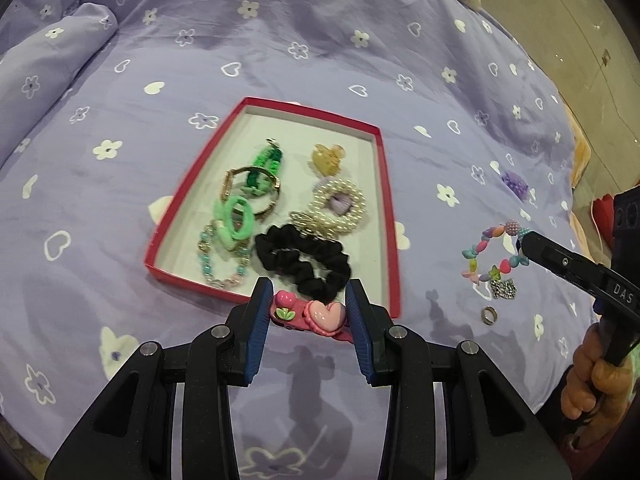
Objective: Organize jewelry
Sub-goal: 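Carry heart clip and beaded bracelet into the tray and open both tools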
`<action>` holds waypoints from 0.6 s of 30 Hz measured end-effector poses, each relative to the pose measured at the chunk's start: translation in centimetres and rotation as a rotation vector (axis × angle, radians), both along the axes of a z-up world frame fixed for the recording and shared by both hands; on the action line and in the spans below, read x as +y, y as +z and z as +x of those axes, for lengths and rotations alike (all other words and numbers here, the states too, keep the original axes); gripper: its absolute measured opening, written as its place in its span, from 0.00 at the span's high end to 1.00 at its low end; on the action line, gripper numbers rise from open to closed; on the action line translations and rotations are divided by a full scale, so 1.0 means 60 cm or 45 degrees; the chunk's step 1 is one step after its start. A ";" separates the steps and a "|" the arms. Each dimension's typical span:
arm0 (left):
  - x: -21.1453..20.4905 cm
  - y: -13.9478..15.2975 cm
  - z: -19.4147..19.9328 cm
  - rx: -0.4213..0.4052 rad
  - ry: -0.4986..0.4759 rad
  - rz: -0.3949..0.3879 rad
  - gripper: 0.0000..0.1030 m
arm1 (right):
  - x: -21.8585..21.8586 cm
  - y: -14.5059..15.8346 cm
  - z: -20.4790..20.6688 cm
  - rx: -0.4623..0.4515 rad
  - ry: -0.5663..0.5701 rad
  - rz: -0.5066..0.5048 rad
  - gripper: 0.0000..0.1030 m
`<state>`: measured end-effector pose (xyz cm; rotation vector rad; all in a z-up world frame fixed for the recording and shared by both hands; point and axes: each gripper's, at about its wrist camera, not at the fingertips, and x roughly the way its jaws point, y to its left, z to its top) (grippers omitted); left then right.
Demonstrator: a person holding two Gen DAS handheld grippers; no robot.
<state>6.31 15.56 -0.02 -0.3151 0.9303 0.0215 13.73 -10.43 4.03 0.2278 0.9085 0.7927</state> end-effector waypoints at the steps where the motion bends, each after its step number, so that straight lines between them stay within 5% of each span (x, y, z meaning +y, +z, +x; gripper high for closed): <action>1: 0.007 0.000 0.000 -0.003 0.004 0.000 0.66 | 0.010 0.001 0.000 0.000 0.010 0.001 0.88; 18: 0.074 -0.016 0.033 -0.001 0.024 0.023 0.66 | 0.139 -0.002 0.010 0.001 0.129 -0.029 0.88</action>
